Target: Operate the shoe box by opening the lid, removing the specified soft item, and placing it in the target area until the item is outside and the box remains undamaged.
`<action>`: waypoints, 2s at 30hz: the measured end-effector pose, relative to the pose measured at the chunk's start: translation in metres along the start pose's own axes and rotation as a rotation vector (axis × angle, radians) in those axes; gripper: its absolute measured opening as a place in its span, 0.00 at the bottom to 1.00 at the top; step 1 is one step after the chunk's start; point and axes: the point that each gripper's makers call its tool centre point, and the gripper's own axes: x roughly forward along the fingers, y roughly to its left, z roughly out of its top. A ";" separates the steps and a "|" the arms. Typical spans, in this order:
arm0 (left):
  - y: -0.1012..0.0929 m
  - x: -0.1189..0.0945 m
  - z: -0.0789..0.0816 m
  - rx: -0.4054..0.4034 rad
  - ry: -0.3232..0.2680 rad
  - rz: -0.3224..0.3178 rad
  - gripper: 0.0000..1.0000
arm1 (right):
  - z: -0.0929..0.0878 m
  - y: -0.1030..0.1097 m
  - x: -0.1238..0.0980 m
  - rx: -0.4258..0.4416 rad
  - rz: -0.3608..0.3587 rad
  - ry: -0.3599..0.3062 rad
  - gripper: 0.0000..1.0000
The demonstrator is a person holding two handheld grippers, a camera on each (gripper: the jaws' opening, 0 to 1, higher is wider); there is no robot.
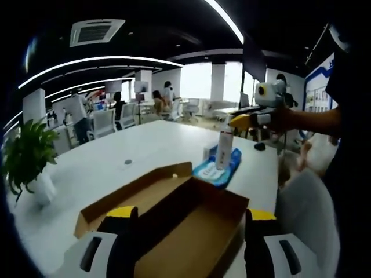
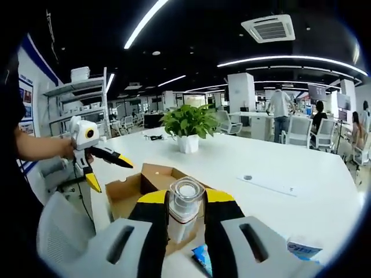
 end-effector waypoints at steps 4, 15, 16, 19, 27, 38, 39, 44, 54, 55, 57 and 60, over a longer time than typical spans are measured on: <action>0.006 -0.010 -0.004 -0.014 -0.001 0.029 0.84 | -0.005 -0.016 0.003 -0.025 -0.015 0.014 0.20; 0.007 -0.037 -0.017 -0.046 0.037 0.078 0.94 | -0.017 -0.055 0.015 -0.095 -0.045 0.047 0.20; 0.008 -0.039 -0.017 -0.050 0.037 0.084 0.95 | -0.020 -0.061 0.017 -0.109 -0.051 0.056 0.20; 0.013 -0.046 -0.015 -0.066 0.014 0.115 0.99 | -0.022 -0.069 0.022 -0.115 -0.058 0.062 0.20; 0.019 -0.057 -0.018 -0.076 0.017 0.159 1.00 | -0.035 -0.099 0.035 -0.141 -0.080 0.088 0.20; 0.022 -0.067 -0.023 -0.103 0.006 0.193 1.00 | -0.051 -0.123 0.048 -0.152 -0.105 0.133 0.20; 0.022 -0.068 -0.022 -0.103 0.003 0.194 1.00 | -0.053 -0.124 0.049 -0.156 -0.104 0.137 0.20; 0.024 -0.072 -0.021 -0.100 -0.005 0.206 1.00 | -0.066 -0.134 0.053 -0.161 -0.117 0.170 0.20; 0.022 -0.076 -0.031 -0.117 0.018 0.219 1.00 | -0.088 -0.145 0.057 -0.163 -0.147 0.204 0.21; 0.021 -0.075 -0.031 -0.119 0.017 0.219 1.00 | -0.089 -0.145 0.057 -0.163 -0.152 0.209 0.21; 0.020 -0.075 -0.031 -0.121 0.013 0.217 1.00 | -0.092 -0.148 0.056 -0.163 -0.169 0.217 0.21; 0.020 -0.074 -0.032 -0.123 0.015 0.218 1.00 | -0.098 -0.150 0.056 -0.164 -0.183 0.221 0.21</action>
